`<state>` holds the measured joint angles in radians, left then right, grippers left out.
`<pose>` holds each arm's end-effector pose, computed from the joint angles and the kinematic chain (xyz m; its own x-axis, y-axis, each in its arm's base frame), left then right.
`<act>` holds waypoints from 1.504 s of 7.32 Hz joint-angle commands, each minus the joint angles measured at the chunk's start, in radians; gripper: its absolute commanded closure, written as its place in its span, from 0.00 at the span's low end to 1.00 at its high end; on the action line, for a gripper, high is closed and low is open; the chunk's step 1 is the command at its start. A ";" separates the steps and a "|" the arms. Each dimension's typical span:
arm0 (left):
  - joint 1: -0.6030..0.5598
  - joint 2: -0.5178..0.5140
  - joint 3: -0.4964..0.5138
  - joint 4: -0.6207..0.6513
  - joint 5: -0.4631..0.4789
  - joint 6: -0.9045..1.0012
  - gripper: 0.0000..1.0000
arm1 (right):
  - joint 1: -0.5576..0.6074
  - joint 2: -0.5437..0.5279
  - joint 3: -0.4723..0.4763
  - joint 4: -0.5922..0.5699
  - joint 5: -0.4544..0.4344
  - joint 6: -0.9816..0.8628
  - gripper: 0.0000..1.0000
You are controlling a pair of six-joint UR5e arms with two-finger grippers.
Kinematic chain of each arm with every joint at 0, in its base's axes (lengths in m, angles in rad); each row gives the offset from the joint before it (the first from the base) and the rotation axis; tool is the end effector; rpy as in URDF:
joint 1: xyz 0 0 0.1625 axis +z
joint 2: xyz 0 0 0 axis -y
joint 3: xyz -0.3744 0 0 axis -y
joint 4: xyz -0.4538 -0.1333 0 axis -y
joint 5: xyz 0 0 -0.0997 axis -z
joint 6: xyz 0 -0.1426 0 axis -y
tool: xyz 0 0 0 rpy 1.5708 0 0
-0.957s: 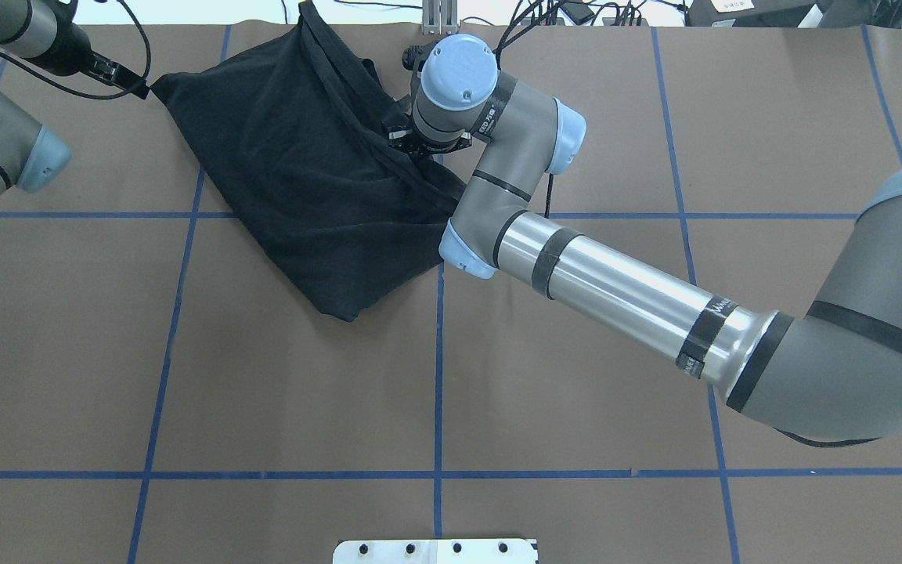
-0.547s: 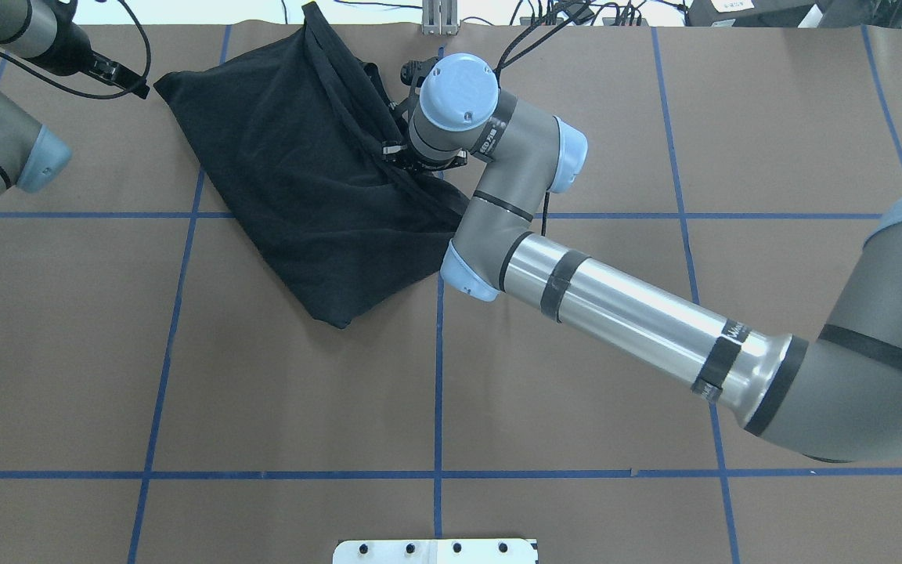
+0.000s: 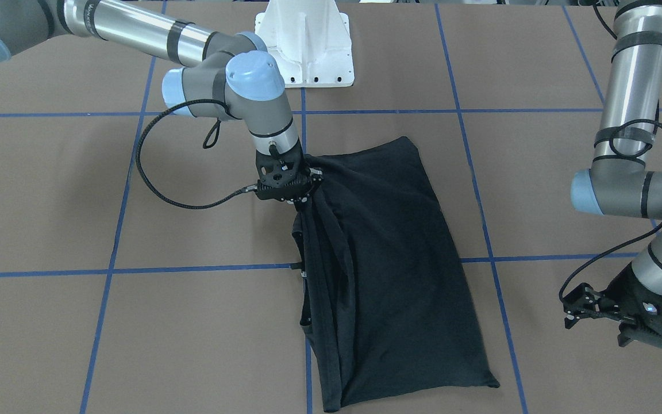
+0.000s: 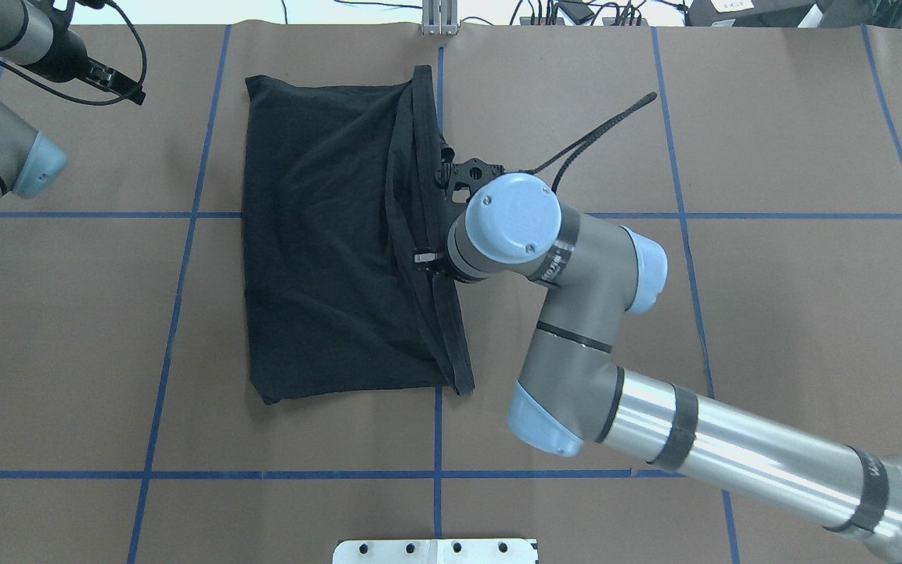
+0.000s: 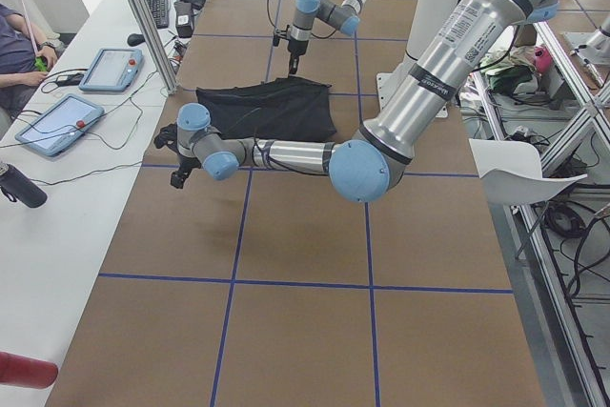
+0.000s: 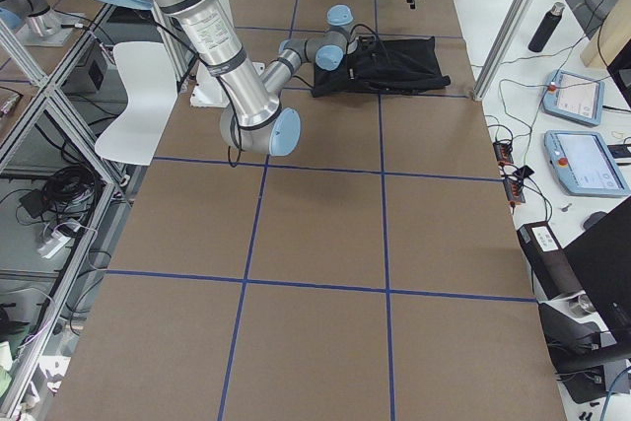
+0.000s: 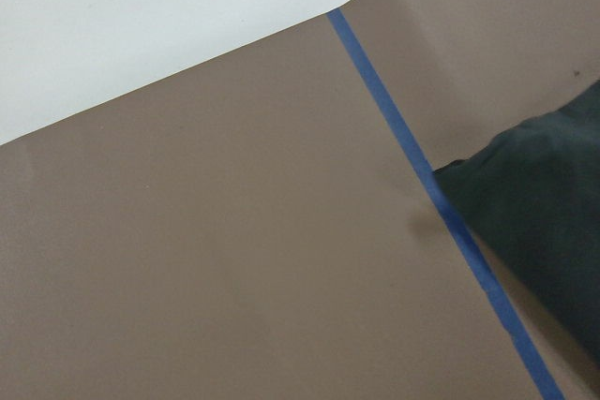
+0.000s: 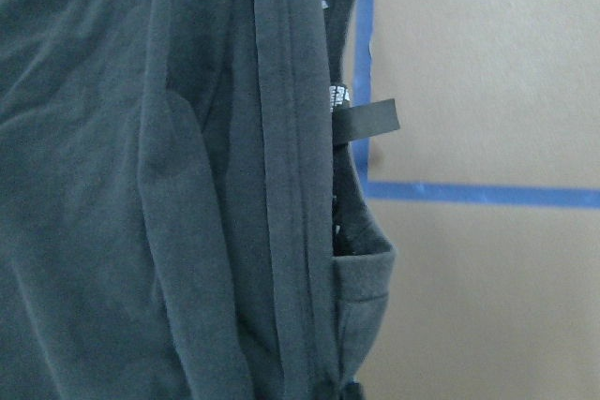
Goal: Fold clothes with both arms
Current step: 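Drag the shirt corner toward the robot with the right gripper, turning it lengthwise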
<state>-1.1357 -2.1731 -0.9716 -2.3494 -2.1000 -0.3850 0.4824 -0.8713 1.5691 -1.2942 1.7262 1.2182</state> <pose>0.2915 -0.7725 0.4867 0.6989 0.3944 -0.5966 -0.0396 0.8542 0.5184 -0.6229 -0.4517 0.1540 0.5861 -0.0782 0.8065 -0.1518 0.9671 0.2041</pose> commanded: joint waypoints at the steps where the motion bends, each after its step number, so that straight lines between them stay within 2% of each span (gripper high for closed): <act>1: 0.001 0.002 -0.001 -0.001 0.000 0.000 0.00 | -0.044 -0.093 0.112 -0.020 -0.025 0.009 1.00; 4: 0.001 0.002 -0.004 -0.001 0.000 -0.006 0.00 | -0.039 -0.109 0.109 -0.020 -0.022 -0.011 1.00; 5: 0.002 0.002 -0.004 -0.001 0.000 -0.006 0.00 | -0.025 -0.109 0.108 -0.020 -0.014 -0.011 0.81; 6: 0.002 0.002 -0.004 -0.001 0.000 -0.006 0.00 | -0.009 -0.120 0.112 -0.020 -0.011 -0.013 0.35; 7: 0.001 0.002 -0.009 -0.001 0.000 -0.009 0.00 | 0.007 -0.123 0.121 -0.022 -0.007 -0.025 0.02; 9: 0.002 0.002 -0.015 -0.001 0.000 -0.018 0.00 | 0.041 -0.103 0.124 -0.064 0.053 -0.025 0.00; 11: 0.002 0.012 -0.025 -0.001 0.000 -0.022 0.00 | 0.003 0.059 0.082 -0.272 0.035 -0.049 0.01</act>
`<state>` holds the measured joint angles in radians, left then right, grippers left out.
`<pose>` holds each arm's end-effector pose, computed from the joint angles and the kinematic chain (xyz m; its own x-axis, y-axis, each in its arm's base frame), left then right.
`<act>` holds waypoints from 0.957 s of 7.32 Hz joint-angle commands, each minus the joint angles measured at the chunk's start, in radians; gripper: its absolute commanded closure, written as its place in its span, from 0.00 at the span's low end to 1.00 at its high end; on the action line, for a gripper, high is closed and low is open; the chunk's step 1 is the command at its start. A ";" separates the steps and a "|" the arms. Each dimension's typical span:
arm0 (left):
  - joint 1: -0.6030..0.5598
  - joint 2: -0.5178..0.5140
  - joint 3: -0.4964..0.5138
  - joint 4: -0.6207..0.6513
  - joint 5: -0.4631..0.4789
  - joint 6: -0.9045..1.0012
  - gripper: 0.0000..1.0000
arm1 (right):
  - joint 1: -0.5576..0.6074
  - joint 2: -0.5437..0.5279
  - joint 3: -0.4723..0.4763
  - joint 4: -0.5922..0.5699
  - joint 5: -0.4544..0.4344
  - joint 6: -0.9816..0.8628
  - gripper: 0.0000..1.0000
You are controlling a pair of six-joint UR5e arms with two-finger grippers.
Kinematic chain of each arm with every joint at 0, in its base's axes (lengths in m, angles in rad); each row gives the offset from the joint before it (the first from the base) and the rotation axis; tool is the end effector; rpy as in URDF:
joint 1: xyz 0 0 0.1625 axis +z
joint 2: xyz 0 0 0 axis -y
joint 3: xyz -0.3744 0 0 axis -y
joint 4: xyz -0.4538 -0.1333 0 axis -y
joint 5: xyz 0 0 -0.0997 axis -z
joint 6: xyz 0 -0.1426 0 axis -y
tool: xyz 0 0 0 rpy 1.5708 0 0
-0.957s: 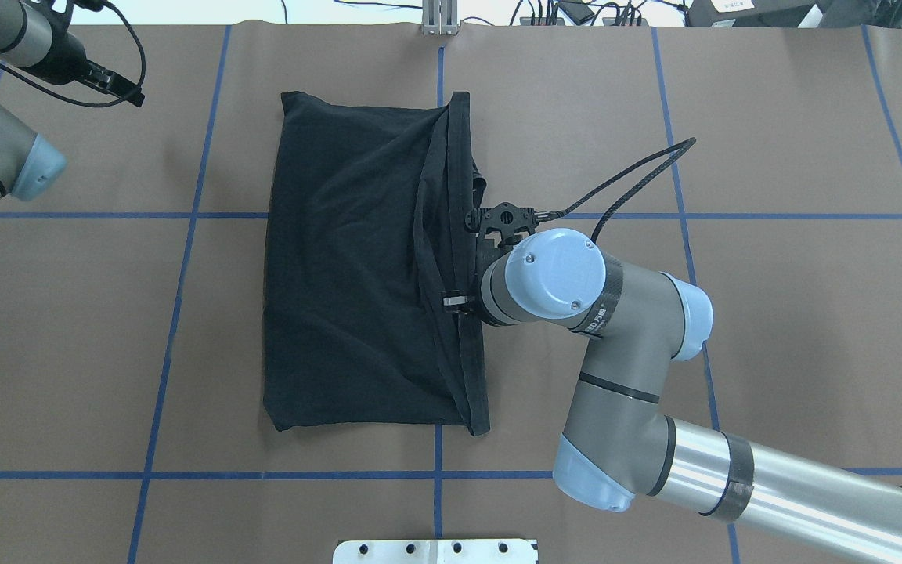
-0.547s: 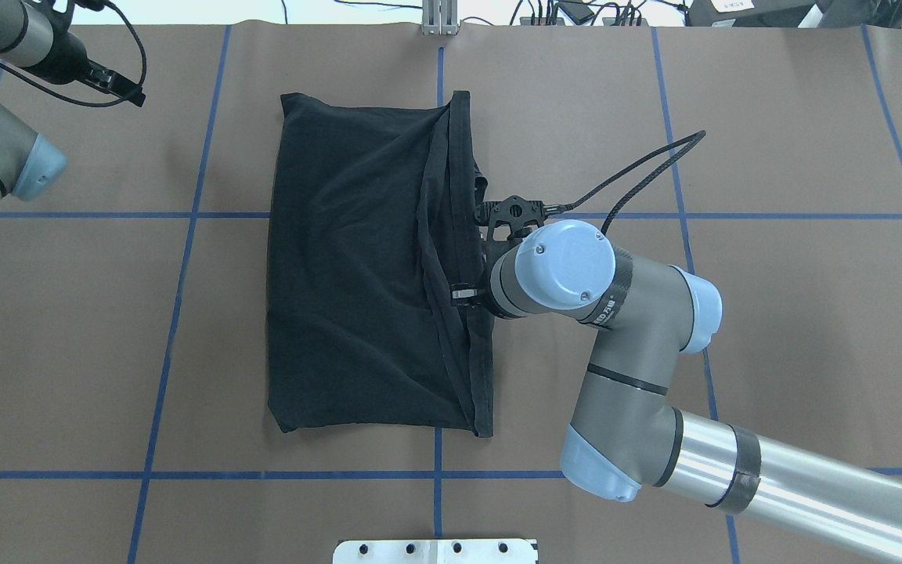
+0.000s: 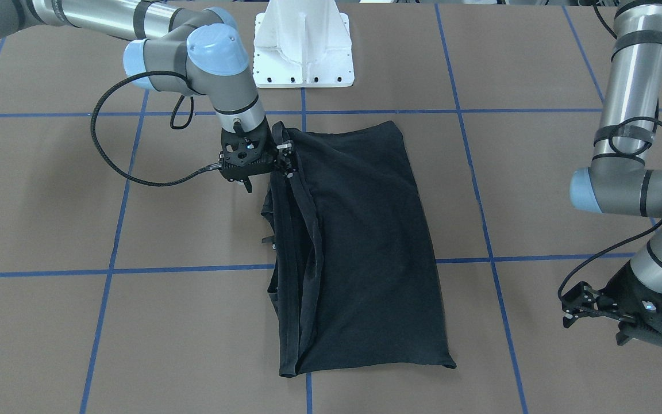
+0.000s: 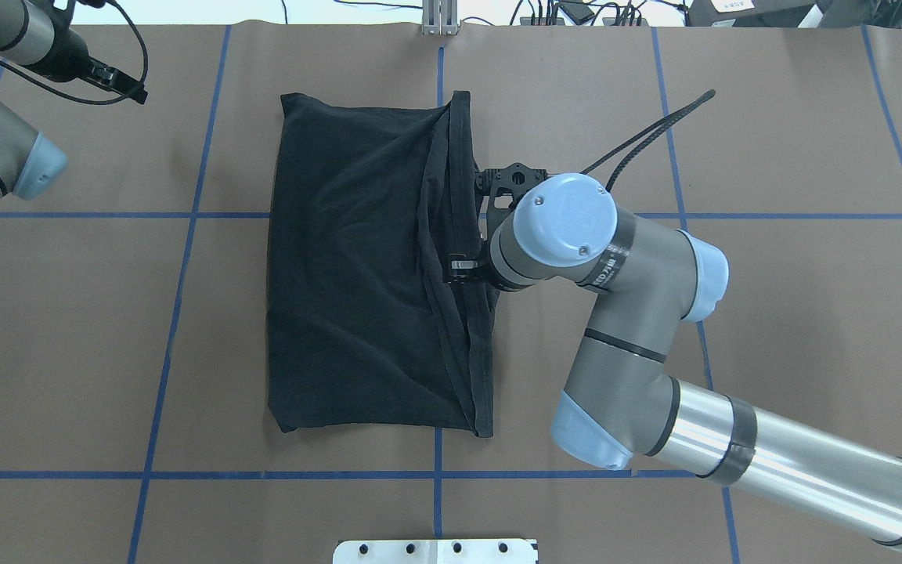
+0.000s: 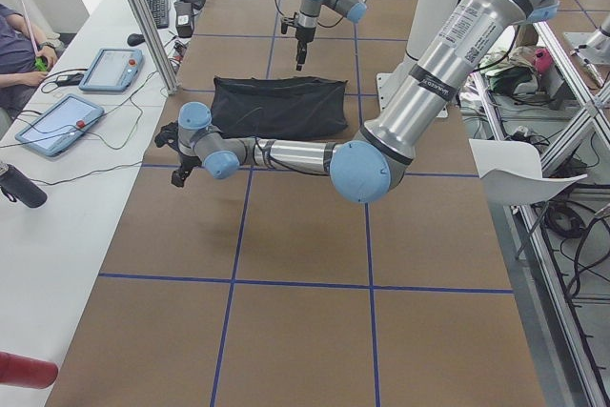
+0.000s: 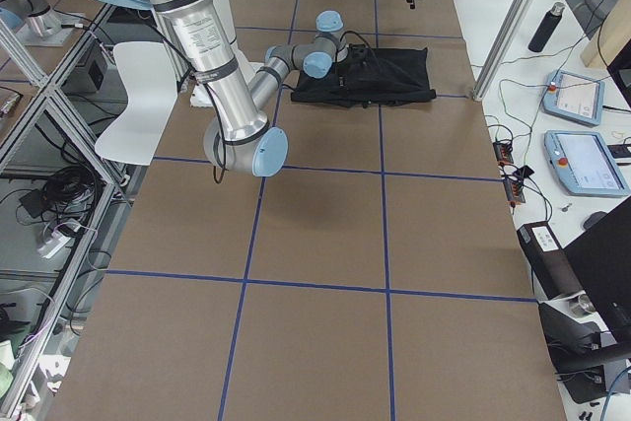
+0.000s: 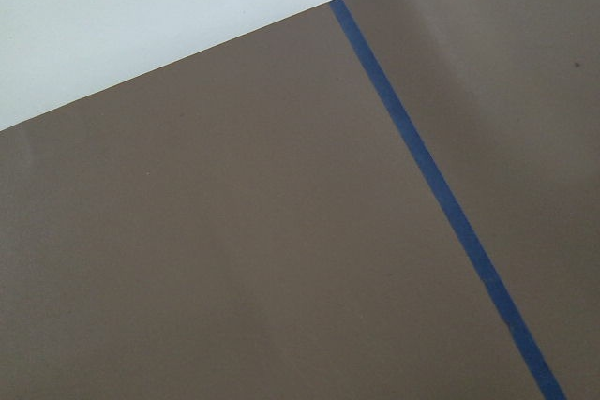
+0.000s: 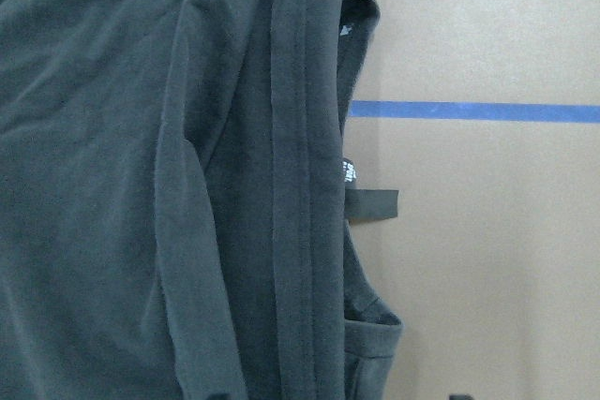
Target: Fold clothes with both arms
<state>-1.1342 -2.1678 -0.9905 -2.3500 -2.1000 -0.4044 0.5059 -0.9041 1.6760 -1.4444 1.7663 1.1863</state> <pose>0.2920 -0.7707 0.4794 0.6953 0.3866 -0.6059 -0.0242 0.8551 0.5179 -0.5859 -0.4453 0.1494 0.6336 -0.0696 0.7705 -0.1130 0.9769 0.1812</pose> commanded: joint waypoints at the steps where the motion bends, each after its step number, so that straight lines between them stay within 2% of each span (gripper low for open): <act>1: 0.001 0.009 -0.011 0.000 0.000 -0.002 0.00 | -0.059 0.147 -0.068 -0.183 -0.058 -0.045 0.01; 3: 0.001 0.013 -0.011 0.000 0.000 -0.001 0.00 | -0.101 0.244 -0.143 -0.351 -0.119 -0.178 0.04; 5: 0.001 0.013 -0.011 0.000 -0.002 -0.001 0.00 | -0.165 0.249 -0.143 -0.483 -0.207 -0.278 0.10; 7: 0.001 0.013 -0.011 0.000 -0.002 -0.001 0.00 | -0.207 0.249 -0.166 -0.524 -0.243 -0.384 0.17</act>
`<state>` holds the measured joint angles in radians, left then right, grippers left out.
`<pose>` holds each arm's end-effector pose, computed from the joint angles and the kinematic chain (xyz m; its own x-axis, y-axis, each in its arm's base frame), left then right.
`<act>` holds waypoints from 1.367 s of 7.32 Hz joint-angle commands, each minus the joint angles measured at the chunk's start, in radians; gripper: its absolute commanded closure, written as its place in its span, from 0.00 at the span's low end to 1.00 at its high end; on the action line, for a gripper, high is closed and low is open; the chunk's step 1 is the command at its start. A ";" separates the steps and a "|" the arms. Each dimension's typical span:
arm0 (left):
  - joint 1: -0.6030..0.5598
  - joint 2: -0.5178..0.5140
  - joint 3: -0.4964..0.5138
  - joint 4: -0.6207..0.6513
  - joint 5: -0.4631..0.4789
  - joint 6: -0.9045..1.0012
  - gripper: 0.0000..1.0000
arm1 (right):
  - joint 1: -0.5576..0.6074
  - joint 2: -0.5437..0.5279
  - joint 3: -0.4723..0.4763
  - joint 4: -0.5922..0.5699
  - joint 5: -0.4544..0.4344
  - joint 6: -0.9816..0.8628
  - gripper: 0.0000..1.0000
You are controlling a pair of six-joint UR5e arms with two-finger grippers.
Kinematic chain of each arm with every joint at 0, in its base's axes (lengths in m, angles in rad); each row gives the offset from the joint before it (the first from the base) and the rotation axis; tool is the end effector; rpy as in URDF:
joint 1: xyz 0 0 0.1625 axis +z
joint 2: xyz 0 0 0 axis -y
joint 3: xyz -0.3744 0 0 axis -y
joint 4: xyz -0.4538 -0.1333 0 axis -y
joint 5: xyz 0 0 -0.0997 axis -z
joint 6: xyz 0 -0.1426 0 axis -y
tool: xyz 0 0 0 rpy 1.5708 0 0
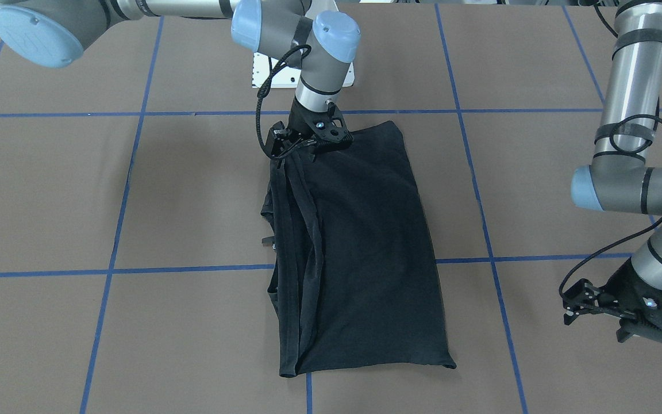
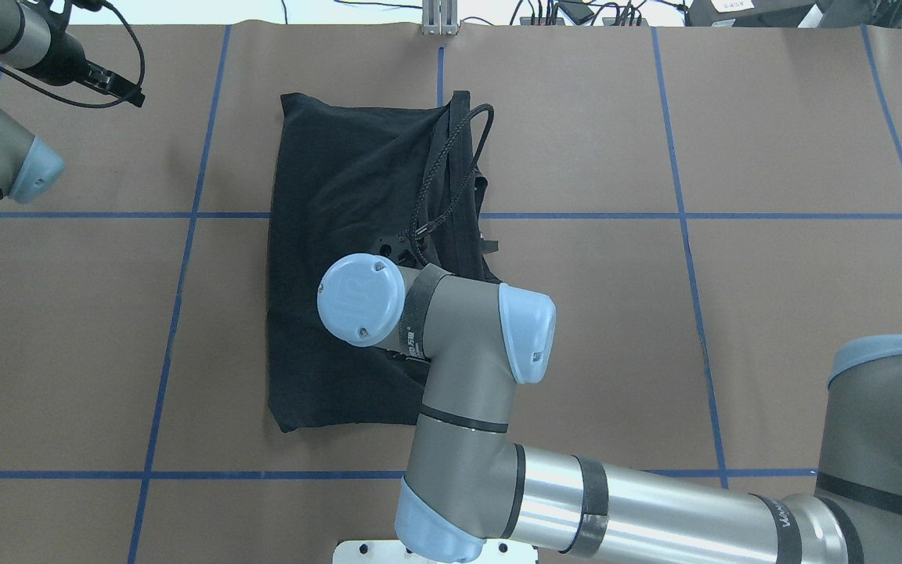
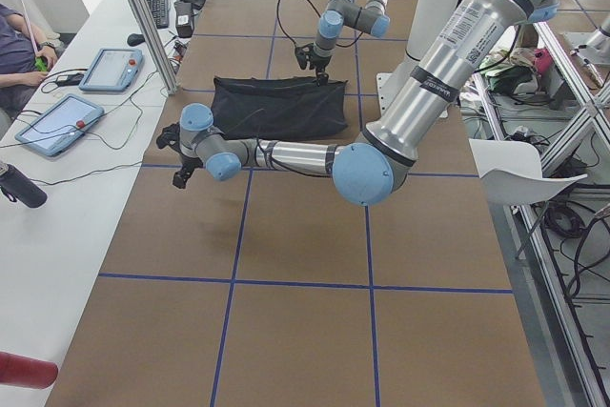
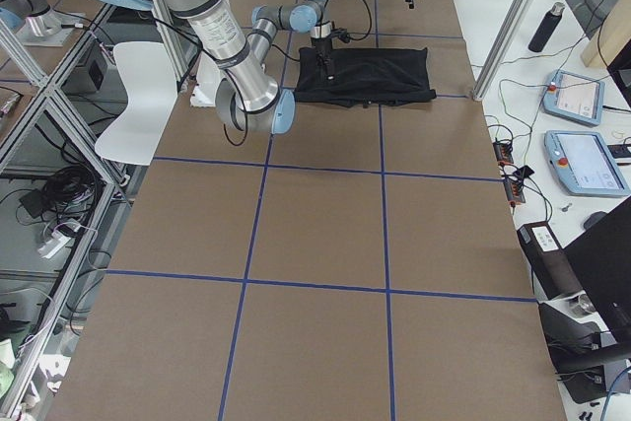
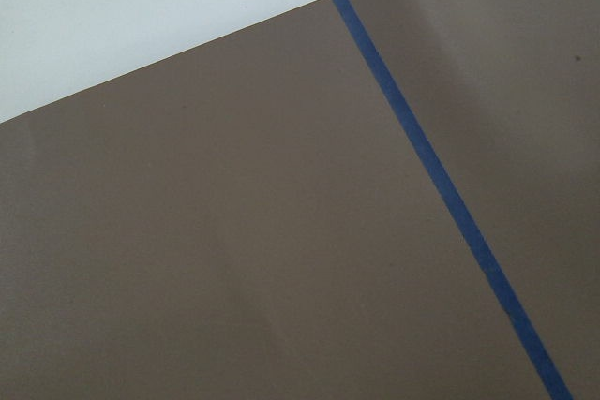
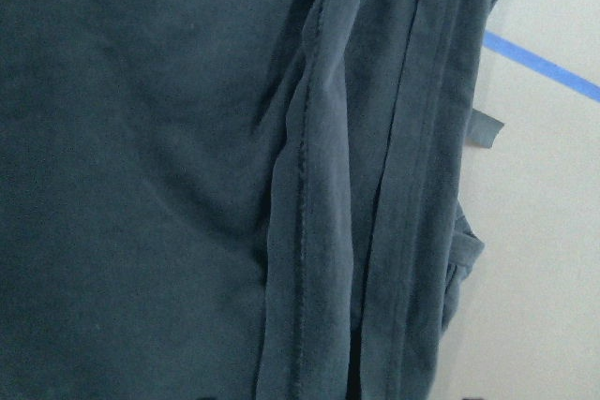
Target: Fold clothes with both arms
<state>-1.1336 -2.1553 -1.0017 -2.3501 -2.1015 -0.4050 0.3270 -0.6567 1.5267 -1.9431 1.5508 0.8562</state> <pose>0.2909 -0.7669 0.4828 0.6944 0.3863 -0.6071 -0.0250 0.8561 0.5162 -0.6616 -0.3682 0.1219 0.8449 -0.4053 0.3491 0.2959 0.8978 0.3261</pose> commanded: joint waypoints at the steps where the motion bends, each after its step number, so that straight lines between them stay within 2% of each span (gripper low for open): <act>1: 0.000 0.000 0.000 0.000 0.000 0.002 0.00 | -0.031 0.003 -0.034 -0.023 -0.029 -0.058 0.19; 4: 0.000 0.000 0.000 0.000 0.000 0.002 0.00 | -0.031 0.006 -0.051 -0.019 -0.047 -0.097 0.32; 8: 0.002 0.005 0.000 0.000 0.000 0.002 0.00 | -0.031 0.035 -0.074 -0.013 -0.061 -0.091 0.34; 10: 0.002 0.006 0.000 0.000 0.000 0.002 0.00 | -0.035 0.086 -0.149 -0.013 -0.061 -0.085 0.34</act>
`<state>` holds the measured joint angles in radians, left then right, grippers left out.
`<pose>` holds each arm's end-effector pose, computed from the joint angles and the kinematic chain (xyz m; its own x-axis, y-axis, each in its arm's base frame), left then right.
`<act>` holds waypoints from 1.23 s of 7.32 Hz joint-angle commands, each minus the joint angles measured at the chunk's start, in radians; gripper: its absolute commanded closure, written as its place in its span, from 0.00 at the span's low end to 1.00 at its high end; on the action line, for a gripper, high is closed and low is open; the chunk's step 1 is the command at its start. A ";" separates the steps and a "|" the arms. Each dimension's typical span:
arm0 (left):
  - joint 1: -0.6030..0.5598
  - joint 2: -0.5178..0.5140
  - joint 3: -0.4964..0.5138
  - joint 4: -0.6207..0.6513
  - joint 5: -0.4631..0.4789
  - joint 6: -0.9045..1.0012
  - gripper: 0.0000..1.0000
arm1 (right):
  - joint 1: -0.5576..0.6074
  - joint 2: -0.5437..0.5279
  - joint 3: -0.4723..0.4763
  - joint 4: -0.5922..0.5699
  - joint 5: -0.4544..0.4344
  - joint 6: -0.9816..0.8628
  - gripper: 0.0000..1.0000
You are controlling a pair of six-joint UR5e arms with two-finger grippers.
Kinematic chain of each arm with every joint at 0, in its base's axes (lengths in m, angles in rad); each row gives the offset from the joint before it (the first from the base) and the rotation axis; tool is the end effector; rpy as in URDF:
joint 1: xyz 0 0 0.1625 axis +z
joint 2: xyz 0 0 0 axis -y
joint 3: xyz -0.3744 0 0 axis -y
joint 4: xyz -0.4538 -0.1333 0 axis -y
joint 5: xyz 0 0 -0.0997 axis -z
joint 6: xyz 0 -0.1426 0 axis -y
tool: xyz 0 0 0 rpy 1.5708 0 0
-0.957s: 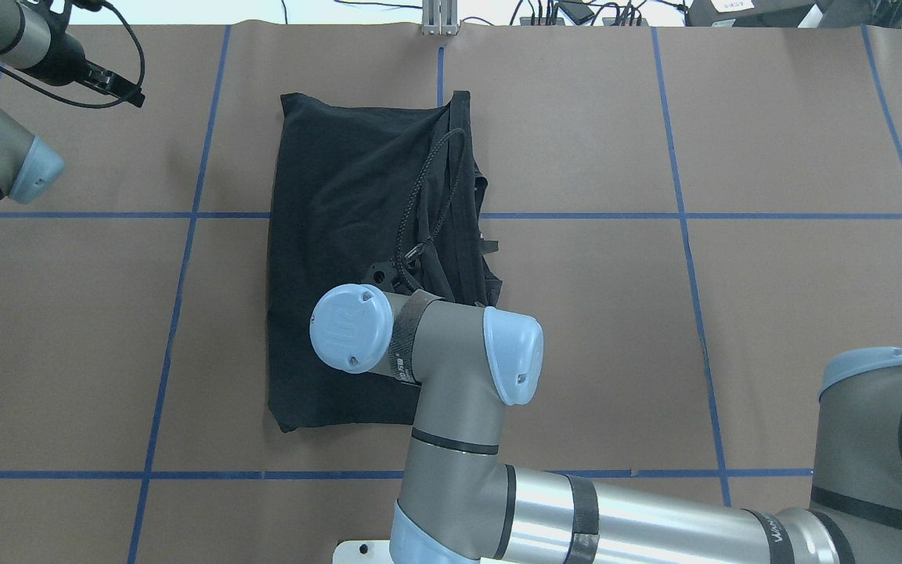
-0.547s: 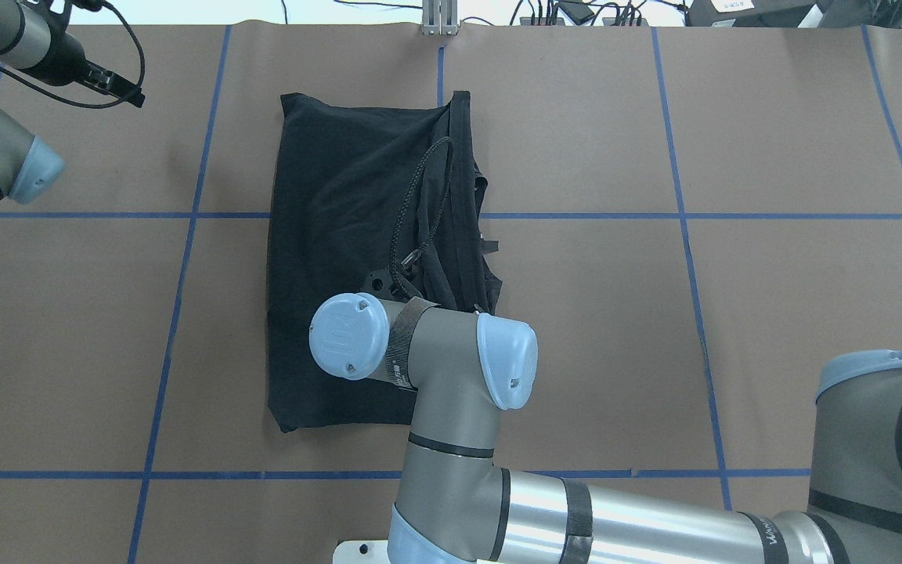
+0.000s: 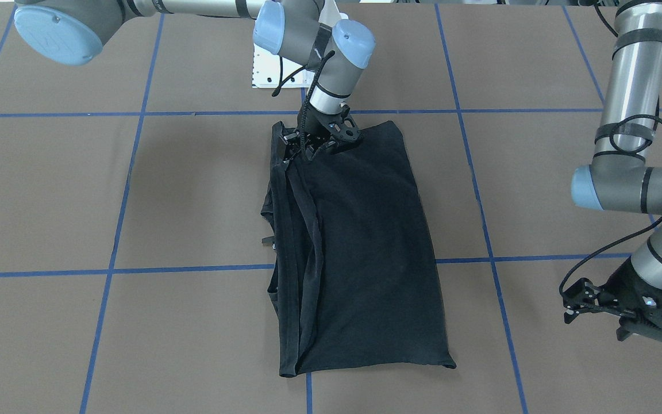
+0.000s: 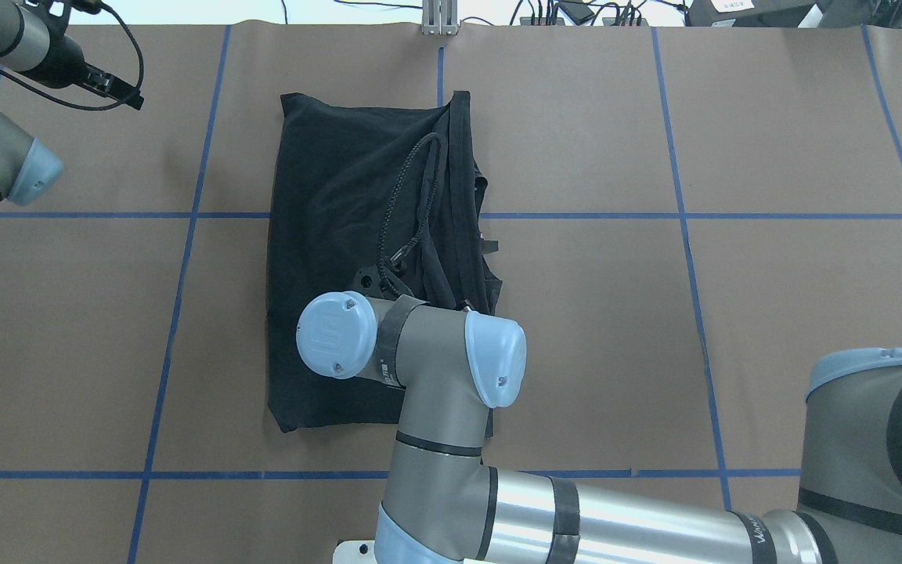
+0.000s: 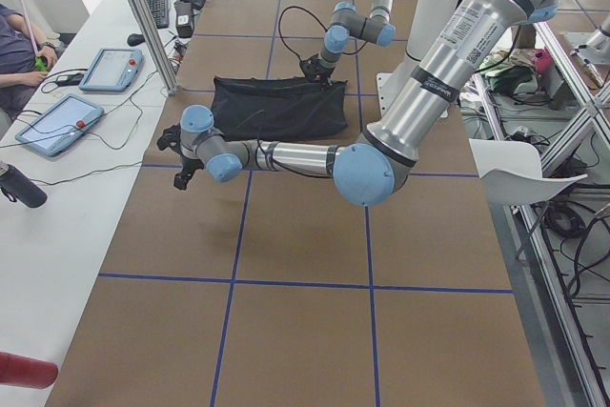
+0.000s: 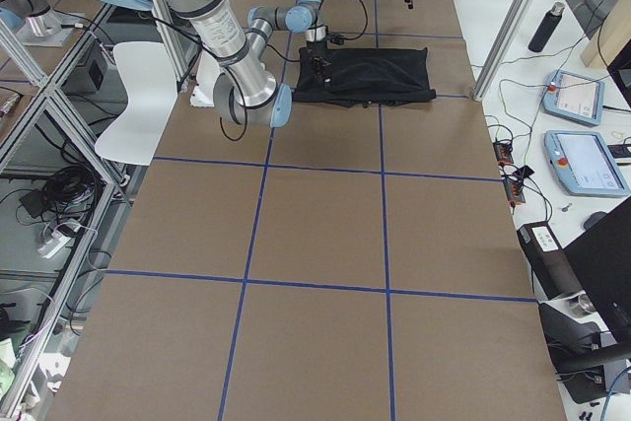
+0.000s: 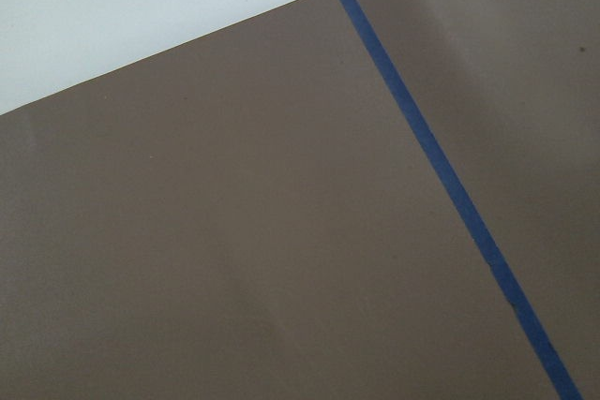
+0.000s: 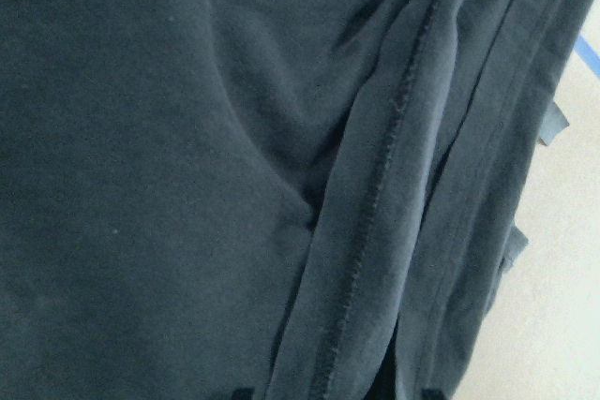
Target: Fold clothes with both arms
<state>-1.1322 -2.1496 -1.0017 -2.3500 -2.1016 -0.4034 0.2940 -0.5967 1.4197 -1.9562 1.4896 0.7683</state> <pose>0.2912 -0.7648 0.4874 0.6953 0.3855 -0.6066 -0.0286 0.8581 0.5126 -0.6939 -0.3614 0.1266 0.8338 -0.4964 0.2417 0.3998 0.8447 0.3558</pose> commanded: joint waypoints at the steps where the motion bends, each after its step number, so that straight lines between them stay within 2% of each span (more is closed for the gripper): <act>1: 0.000 0.001 0.000 0.000 0.000 0.000 0.00 | -0.006 0.022 -0.047 -0.001 -0.005 0.003 0.34; 2: 0.000 0.001 0.000 0.000 0.000 0.000 0.00 | -0.006 0.018 -0.044 -0.006 -0.006 0.002 0.34; 5: 0.000 0.001 0.000 0.000 0.000 0.000 0.00 | -0.006 0.014 -0.042 -0.012 -0.029 -0.009 0.49; 9: 0.000 0.001 0.000 0.000 0.000 0.000 0.00 | 0.001 0.011 -0.038 -0.013 -0.035 -0.014 0.54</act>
<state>-1.1321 -2.1491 -1.0017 -2.3501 -2.1015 -0.4035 0.2926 -0.5855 1.3807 -1.9695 1.4542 0.7555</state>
